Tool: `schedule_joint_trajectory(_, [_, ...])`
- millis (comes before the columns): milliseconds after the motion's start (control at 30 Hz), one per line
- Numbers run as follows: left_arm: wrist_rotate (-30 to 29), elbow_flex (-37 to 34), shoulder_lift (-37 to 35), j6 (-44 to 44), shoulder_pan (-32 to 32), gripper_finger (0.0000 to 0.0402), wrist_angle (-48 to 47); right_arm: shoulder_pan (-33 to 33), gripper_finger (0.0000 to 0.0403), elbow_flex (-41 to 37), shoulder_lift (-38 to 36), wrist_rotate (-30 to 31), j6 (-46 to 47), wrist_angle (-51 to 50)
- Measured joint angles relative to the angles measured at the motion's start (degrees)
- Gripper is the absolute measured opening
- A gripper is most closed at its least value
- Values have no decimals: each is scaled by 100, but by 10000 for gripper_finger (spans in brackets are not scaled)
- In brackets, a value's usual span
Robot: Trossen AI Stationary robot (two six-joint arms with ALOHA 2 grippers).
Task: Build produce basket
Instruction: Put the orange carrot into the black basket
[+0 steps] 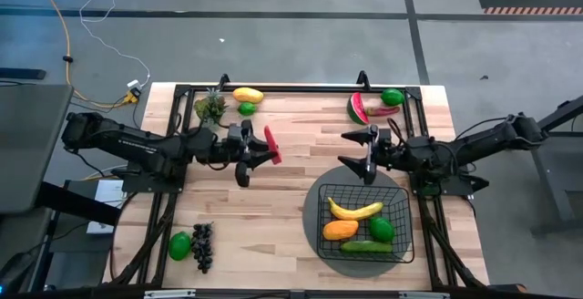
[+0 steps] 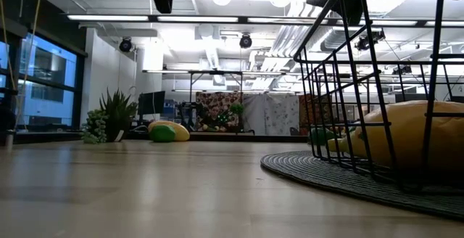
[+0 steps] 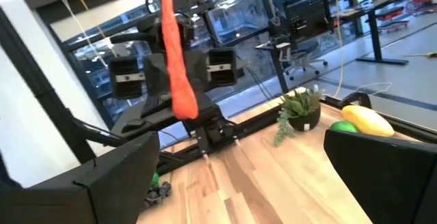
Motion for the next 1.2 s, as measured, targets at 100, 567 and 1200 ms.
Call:
schedule_joint_trajectory(100, [-27, 0, 0, 0, 2, 86, -7, -7, 397, 0, -2, -121, 1, 31])
schedule_joint_trajectory(567, [-130, 74, 140, -226, 0, 86, 208, -15, 397, 0, 41, -307, 230, 169])
schedule_joint_trajectory(1200, [631, 1815, 2676, -152, -3, 86, 173, -332, 397, 1350, 1725, -1172, 91, -1])
